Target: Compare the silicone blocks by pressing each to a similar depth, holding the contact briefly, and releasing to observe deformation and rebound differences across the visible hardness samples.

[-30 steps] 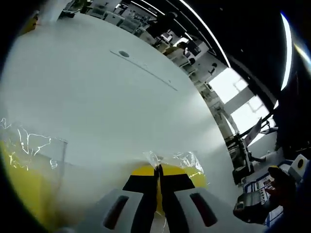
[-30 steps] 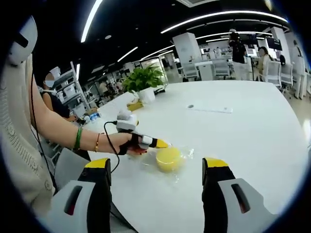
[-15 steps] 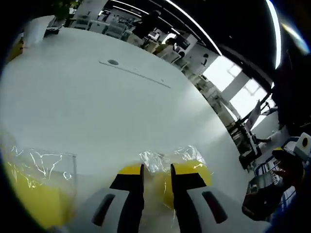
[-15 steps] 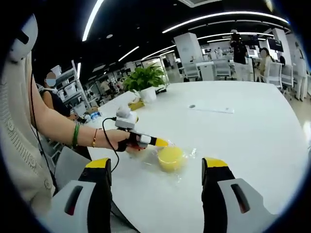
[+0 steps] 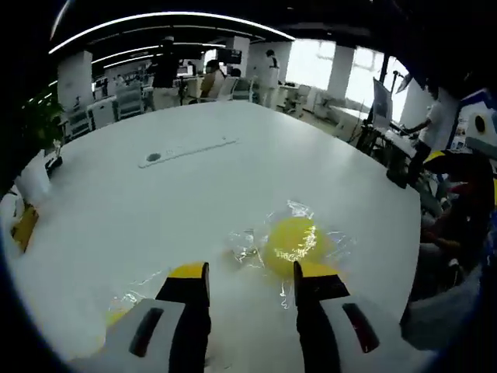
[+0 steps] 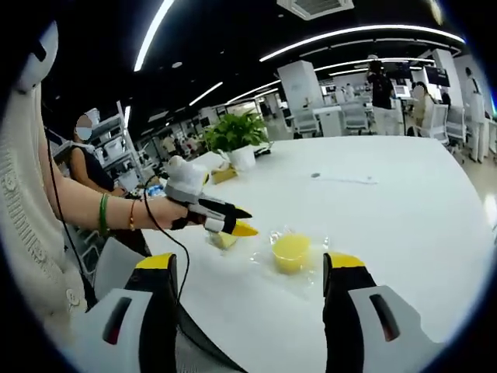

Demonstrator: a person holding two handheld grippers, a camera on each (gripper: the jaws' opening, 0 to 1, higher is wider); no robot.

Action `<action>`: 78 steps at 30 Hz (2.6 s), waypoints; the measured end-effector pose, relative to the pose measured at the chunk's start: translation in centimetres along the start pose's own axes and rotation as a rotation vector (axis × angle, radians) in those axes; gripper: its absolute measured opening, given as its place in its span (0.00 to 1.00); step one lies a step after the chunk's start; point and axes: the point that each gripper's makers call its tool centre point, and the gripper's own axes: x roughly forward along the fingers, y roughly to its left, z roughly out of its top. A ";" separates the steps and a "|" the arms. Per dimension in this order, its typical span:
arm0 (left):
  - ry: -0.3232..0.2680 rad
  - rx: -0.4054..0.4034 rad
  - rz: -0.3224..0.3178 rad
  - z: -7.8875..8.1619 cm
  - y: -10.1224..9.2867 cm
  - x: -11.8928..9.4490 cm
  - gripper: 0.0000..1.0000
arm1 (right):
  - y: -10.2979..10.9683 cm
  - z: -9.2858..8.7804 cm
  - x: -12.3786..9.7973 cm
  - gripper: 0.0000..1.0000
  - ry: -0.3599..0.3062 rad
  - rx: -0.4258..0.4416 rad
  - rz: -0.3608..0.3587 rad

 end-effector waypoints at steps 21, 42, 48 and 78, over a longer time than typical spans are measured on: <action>-0.345 -0.042 -0.055 1.0 -0.4 -18.7 0.62 | 8.5 1.7 -0.9 0.86 -0.274 0.023 0.090; -0.494 -0.104 -0.066 0.0 -0.4 -25.2 0.77 | 7.3 1.4 -2.5 0.87 -0.282 0.005 0.039; -0.445 -0.187 0.001 -1.8 1.5 -24.6 0.74 | 6.7 -0.3 -1.7 0.85 -0.237 0.007 0.023; -0.336 -0.225 0.031 -4.7 2.6 -24.1 0.76 | 6.6 -1.7 -0.4 0.87 -0.166 0.082 -0.038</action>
